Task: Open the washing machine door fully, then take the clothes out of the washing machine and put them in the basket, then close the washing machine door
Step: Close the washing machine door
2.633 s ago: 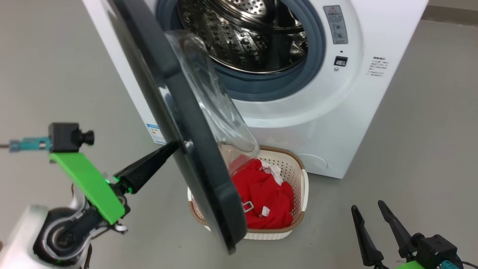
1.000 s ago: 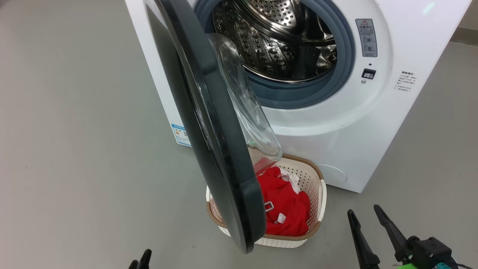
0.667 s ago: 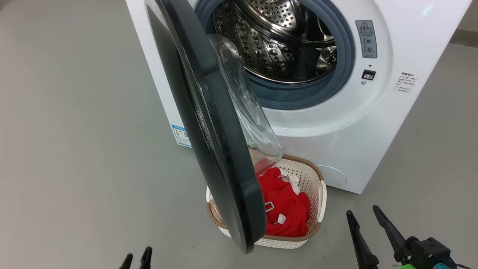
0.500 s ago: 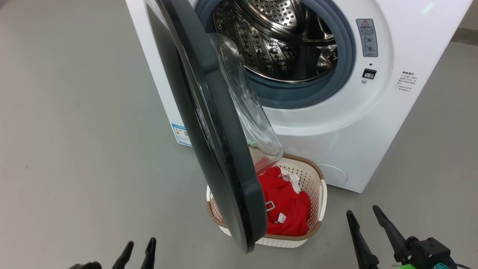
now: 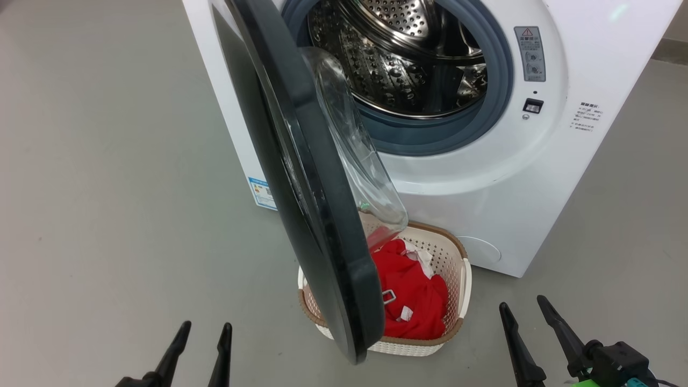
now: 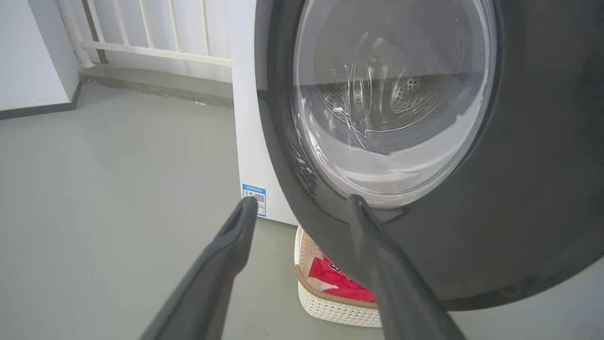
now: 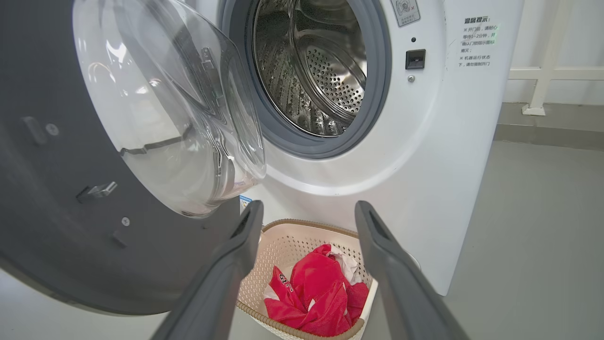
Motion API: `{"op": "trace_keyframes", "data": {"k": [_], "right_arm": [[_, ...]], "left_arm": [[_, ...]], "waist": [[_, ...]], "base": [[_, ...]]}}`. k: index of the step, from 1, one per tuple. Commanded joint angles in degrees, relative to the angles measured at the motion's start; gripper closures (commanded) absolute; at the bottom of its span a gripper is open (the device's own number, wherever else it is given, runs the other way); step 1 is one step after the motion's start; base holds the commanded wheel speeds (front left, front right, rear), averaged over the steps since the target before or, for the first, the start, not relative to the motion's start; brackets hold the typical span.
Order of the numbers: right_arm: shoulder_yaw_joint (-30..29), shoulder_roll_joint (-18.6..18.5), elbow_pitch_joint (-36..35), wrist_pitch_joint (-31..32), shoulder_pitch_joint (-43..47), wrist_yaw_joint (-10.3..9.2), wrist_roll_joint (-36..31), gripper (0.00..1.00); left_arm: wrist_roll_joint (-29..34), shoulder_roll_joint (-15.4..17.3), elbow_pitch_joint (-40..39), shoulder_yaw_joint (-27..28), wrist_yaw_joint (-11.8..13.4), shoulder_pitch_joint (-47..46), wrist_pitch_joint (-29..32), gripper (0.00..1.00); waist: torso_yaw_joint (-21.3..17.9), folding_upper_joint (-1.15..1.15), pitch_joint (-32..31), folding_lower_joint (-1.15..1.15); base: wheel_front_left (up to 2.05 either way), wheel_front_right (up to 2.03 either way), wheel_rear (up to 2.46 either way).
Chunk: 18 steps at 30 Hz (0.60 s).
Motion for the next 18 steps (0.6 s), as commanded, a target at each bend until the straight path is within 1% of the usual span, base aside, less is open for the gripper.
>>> {"op": "trace_keyframes", "data": {"k": [1, 8, 18], "right_arm": [[1.4, -0.5, -1.2, -0.4, -1.0, 0.01, -0.2, 0.00], [1.6, -0.5, -1.0, -0.4, -0.9, 0.01, -0.3, 0.00], [1.5, -0.5, -0.9, -0.4, -1.1, 0.01, -0.3, 0.00]], "left_arm": [[0.7, 0.0, -1.9, 2.3, -0.3, -0.4, -0.7, 0.00], [3.0, -0.9, -2.1, 3.2, -0.3, 0.5, -0.7, 0.00], [2.6, -1.1, -2.6, 3.8, -0.3, 0.4, -0.7, 0.00]], "waist": [[0.0, 0.00, 0.0, 0.00], [0.1, 0.00, -0.3, 0.00], [0.1, 0.00, -0.4, 0.00]], "base": [[0.00, 0.00, 0.00], [0.00, 0.00, 0.00], [0.00, 0.00, 0.00]]}}
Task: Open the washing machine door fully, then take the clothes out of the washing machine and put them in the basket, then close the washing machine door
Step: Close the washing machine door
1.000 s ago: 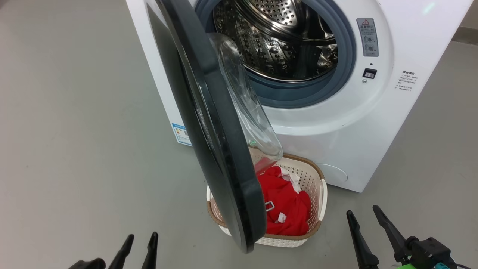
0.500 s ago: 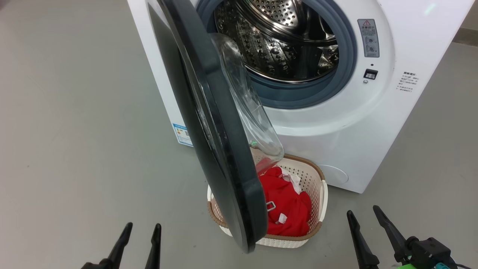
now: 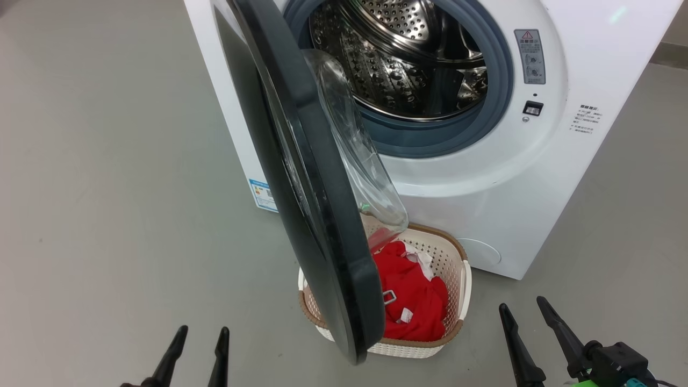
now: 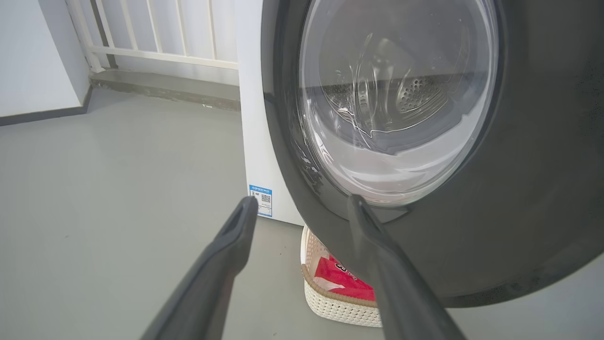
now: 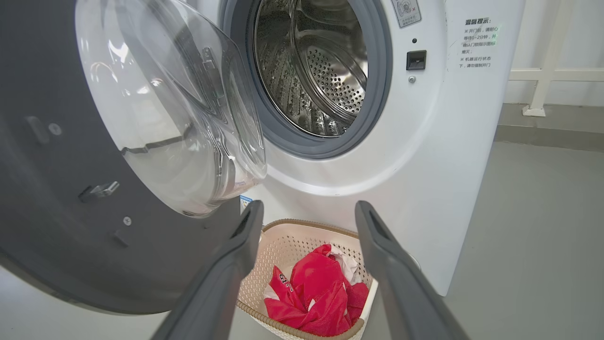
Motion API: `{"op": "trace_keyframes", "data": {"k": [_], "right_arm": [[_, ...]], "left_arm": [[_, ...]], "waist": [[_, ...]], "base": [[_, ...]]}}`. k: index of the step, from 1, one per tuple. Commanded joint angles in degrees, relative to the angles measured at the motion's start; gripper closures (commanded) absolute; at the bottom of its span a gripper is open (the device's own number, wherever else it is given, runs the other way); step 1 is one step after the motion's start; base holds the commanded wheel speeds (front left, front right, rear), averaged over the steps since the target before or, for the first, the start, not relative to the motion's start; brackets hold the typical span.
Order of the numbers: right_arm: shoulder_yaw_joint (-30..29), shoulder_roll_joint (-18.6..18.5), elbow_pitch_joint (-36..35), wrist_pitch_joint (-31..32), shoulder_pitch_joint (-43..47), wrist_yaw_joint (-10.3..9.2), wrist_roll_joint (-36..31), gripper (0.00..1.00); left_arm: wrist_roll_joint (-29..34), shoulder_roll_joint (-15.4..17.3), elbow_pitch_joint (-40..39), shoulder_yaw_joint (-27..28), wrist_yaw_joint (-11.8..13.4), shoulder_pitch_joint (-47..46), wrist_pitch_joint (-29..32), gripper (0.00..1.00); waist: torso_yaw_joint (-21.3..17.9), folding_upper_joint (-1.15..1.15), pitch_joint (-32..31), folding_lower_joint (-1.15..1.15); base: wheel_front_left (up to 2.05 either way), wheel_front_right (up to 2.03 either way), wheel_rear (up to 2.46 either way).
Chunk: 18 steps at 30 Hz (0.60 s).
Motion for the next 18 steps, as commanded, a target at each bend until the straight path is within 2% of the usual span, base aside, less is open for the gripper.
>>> {"op": "trace_keyframes", "data": {"k": [1, 2, 3, 4, 5, 7, 9, 11, 12, 15, 18], "right_arm": [[1.5, -0.5, -1.2, -0.4, -1.1, 0.00, -0.3, 0.00], [1.5, -0.5, -1.2, -0.4, -1.1, 0.00, -0.3, 0.00], [1.5, -0.5, -1.2, -0.4, -1.1, 0.00, -0.3, 0.00], [1.5, -0.5, -1.2, -0.4, -1.1, 0.00, -0.3, 0.00], [1.5, -0.5, -1.1, -0.4, -1.1, 0.00, -0.3, 0.00], [1.5, -0.5, -1.1, -0.4, -1.2, 0.00, -0.2, 0.00], [1.5, -0.5, -1.1, -0.4, -1.2, 0.00, -0.2, 0.00], [1.6, -0.5, -1.1, -0.4, -1.4, 0.00, -0.3, 0.00], [1.6, -0.5, -1.1, -0.4, -1.4, 0.00, -0.3, 0.00], [1.6, -0.5, -1.1, -0.4, -1.5, 0.00, -0.2, 0.00], [1.7, -0.5, -1.1, -0.4, -1.6, 0.00, -0.2, 0.00]], "left_arm": [[-0.5, 0.1, -1.8, 2.2, -0.3, -0.9, -0.7, 0.02], [-1.1, 0.1, -2.0, 2.2, -0.3, -0.9, -0.7, 0.18], [-1.8, 0.1, -2.1, 2.2, -0.3, -1.0, -0.7, 0.46], [-2.8, 0.1, -2.2, 2.4, -0.3, -1.1, -0.7, 0.67], [-4.2, 0.1, -2.3, 2.7, -0.3, -1.3, -0.7, 0.79], [-8.3, 0.1, -2.2, 3.4, -0.3, -1.7, -0.7, 0.79], [-14.0, 0.1, -2.3, 3.5, -0.3, -2.3, -0.7, 1.00], [-21.4, 0.1, -3.2, 2.6, -0.3, -3.1, -0.7, 1.00], [-21.4, 0.1, -3.2, 2.6, -0.3, -3.1, -0.7, 1.00], [-38.4, 0.1, -3.7, 2.3, -0.3, -3.8, -0.7, 1.00], [-56.4, 0.2, -4.6, -1.1, -0.3, -4.3, -0.7, 1.00]], "waist": [[0.0, 0.00, -0.1, 0.00], [0.0, 0.00, -0.1, 0.00], [0.0, 0.00, -0.1, 0.00], [0.0, 0.00, -0.1, 0.00], [0.0, 0.00, -0.1, 0.00], [-0.1, 0.00, -0.1, 0.00], [-0.1, 0.00, 0.0, 0.00], [-0.3, 0.00, 0.1, 0.00], [-0.3, 0.00, 0.1, 0.00], [-0.6, 0.00, 0.3, 0.00], [-1.0, 0.00, 0.4, 0.00]], "base": [[0.00, 0.00, 0.00], [0.00, 0.00, 0.00], [0.00, 0.00, 0.00], [0.00, 0.00, 0.00], [0.00, 0.00, 0.00], [0.00, 0.00, 0.00], [0.00, 0.00, 0.00], [0.00, 0.00, 0.00], [0.00, 0.00, 0.00], [0.00, 0.00, 0.00], [0.00, 0.00, 0.00]]}}
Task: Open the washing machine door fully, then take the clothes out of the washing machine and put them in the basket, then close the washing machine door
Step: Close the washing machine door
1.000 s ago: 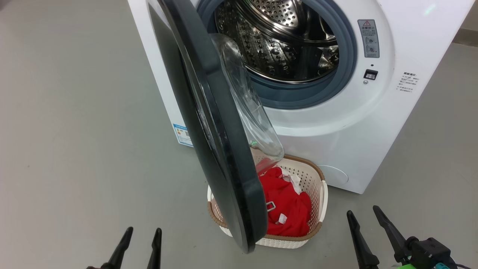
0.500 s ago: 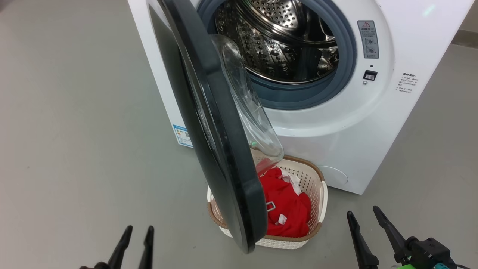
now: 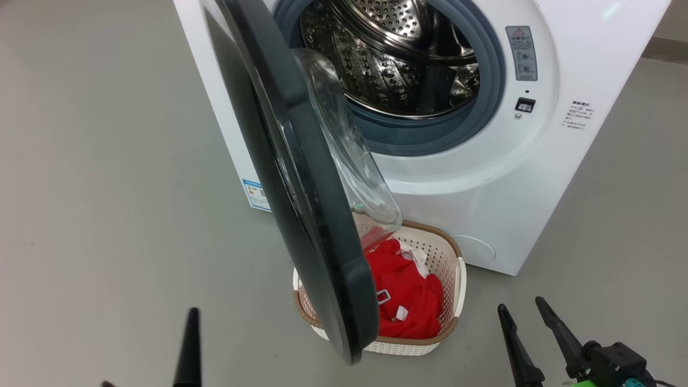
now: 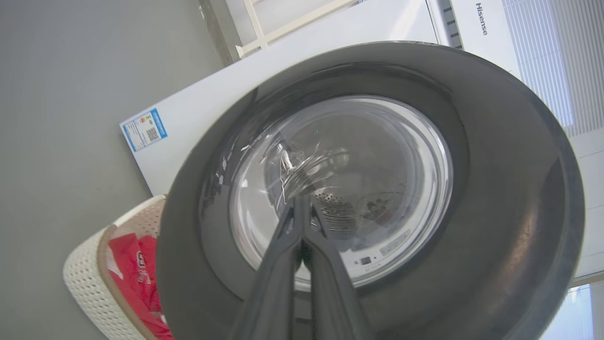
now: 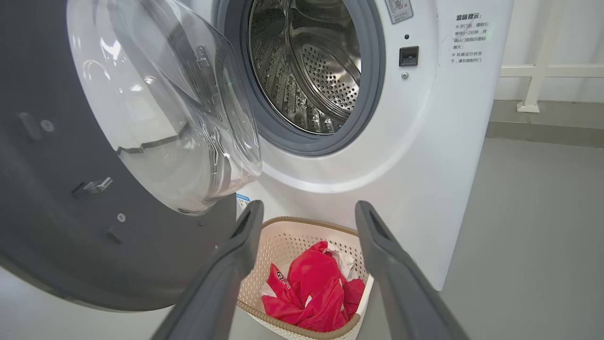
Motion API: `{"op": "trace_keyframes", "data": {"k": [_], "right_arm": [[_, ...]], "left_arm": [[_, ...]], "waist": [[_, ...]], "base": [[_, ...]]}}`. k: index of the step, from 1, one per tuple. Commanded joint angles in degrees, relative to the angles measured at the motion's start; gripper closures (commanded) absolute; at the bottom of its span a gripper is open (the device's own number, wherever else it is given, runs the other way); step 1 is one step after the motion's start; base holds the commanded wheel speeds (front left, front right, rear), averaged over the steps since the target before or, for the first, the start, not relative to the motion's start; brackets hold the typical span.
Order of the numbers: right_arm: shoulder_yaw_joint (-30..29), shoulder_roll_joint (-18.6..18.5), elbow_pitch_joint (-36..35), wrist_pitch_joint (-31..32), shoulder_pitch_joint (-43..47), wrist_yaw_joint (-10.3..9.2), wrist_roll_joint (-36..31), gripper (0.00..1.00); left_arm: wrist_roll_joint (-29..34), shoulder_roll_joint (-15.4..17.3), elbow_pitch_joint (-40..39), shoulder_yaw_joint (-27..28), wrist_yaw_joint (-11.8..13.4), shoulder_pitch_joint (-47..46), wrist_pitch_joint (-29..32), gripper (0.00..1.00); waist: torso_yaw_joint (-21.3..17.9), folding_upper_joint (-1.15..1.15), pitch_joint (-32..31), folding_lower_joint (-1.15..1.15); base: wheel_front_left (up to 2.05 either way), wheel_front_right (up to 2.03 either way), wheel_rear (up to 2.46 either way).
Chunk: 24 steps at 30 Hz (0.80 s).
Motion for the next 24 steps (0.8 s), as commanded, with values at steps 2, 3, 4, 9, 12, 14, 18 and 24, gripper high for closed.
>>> {"op": "trace_keyframes", "data": {"k": [2, 3, 4, 9, 12, 14, 18, 24], "right_arm": [[1.6, -0.5, -1.2, -0.4, -1.5, 0.00, -0.2, 0.00], [1.7, -0.5, -1.2, -0.4, -1.5, 0.00, -0.2, 0.00], [1.7, -0.5, -1.2, -0.4, -1.6, 0.00, -0.1, 0.00], [1.9, -0.4, -1.2, -0.4, -2.1, 0.00, 0.1, 0.00], [1.9, -0.5, -1.2, -0.4, -2.3, 0.00, 0.2, 0.00], [2.0, -0.5, -1.2, -0.4, -2.5, 0.00, 0.2, 0.00], [2.2, -0.4, -1.2, -0.4, -2.9, 0.00, 0.4, 0.00], [2.0, -0.4, -1.4, -0.4, -3.7, 0.00, 0.4, 0.00]], "left_arm": [[-12.6, 2.5, -3.8, -1.9, -0.3, -2.3, 3.4, 1.00], [-15.2, 3.7, -4.6, -2.8, -0.3, -2.2, 5.4, 1.00], [-17.9, 4.5, -5.2, -3.6, -0.3, -2.0, 8.0, 1.00], [-22.8, 9.2, -8.0, -6.9, -0.3, -1.6, 20.7, 1.00], [-22.3, 10.9, -9.2, -8.4, -0.3, -1.4, 24.8, 1.00], [-22.1, 11.0, -10.0, -8.6, -0.3, -1.4, 25.5, 1.00], [-22.3, 10.4, -11.8, -8.8, -0.3, -1.7, 26.9, 1.00], [-21.5, 9.1, -12.7, -9.1, -0.3, -2.7, 27.5, 1.00]], "waist": [[-0.5, 0.00, 0.2, 0.00], [-0.7, 0.00, 0.3, 0.00], [-0.8, 0.00, 0.4, 0.00], [-1.7, 0.00, 1.0, 0.00], [-2.3, 0.00, 1.3, 0.00], [-2.9, 0.00, 1.5, 0.00], [-4.2, 0.00, 1.9, 0.00], [-6.7, 0.00, 3.0, 0.00]], "base": [[0.00, 0.00, 0.00], [0.00, 0.00, 0.00], [0.00, 0.00, 0.00], [0.00, 0.00, 0.00], [0.00, 0.00, 0.00], [0.00, 0.00, 0.00], [0.00, 0.00, 0.00], [0.00, 0.00, 0.00]]}}
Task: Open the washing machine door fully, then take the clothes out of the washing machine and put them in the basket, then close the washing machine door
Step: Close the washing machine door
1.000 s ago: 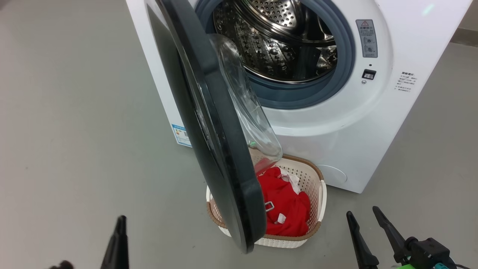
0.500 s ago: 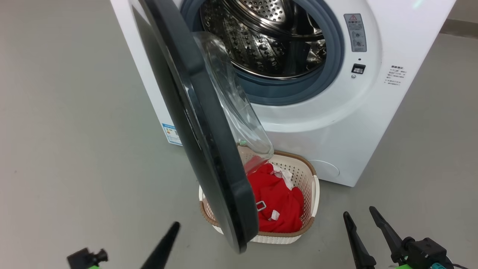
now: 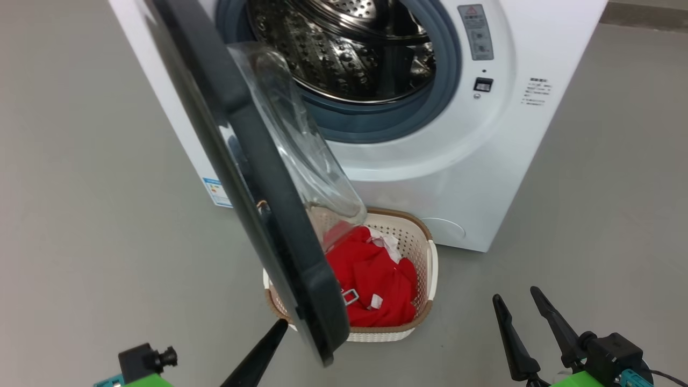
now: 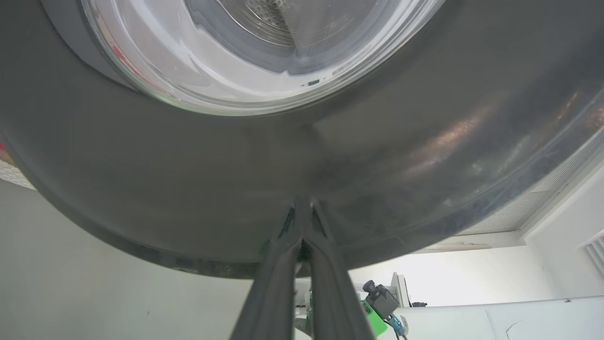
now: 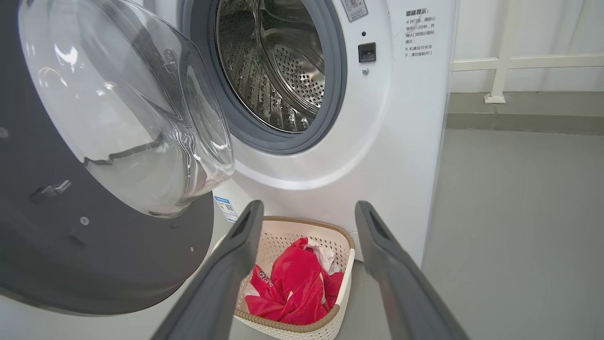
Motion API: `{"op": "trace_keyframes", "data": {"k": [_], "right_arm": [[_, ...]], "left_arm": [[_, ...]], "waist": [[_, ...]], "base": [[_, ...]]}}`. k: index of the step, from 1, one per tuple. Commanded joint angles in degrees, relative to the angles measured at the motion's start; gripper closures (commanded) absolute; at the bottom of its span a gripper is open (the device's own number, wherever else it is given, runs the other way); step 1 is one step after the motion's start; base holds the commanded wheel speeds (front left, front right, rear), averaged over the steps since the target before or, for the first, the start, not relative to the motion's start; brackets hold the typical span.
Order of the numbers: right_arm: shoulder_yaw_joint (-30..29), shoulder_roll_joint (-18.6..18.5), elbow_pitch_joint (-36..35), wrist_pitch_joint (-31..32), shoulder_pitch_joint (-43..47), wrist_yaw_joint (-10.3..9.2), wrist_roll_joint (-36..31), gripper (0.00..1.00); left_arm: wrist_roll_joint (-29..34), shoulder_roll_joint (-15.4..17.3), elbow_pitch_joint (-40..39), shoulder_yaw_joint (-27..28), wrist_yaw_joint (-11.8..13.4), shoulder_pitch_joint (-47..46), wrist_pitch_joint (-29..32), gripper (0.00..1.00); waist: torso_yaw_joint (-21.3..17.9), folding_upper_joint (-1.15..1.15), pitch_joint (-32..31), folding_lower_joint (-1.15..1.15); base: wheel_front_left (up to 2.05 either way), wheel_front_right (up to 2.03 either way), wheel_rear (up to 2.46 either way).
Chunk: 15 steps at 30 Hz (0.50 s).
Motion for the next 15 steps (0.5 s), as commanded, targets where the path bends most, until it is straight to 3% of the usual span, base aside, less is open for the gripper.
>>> {"op": "trace_keyframes", "data": {"k": [1, 15], "right_arm": [[1.1, -0.4, -1.4, -0.4, -2.2, 0.01, 0.3, 0.00], [1.2, -0.3, -1.6, -0.4, -3.6, 0.01, 1.1, 0.00]], "left_arm": [[0.7, 0.1, -1.6, 1.8, -0.3, -3.0, -0.3, 1.00], [3.6, -1.2, -1.8, -1.9, -0.3, -7.6, -3.6, 1.00]], "waist": [[-1.5, 0.00, 0.9, 0.00], [-9.3, 0.00, 2.3, 0.00]], "base": [[0.00, 0.00, 0.00], [0.00, 0.00, 0.00]]}}
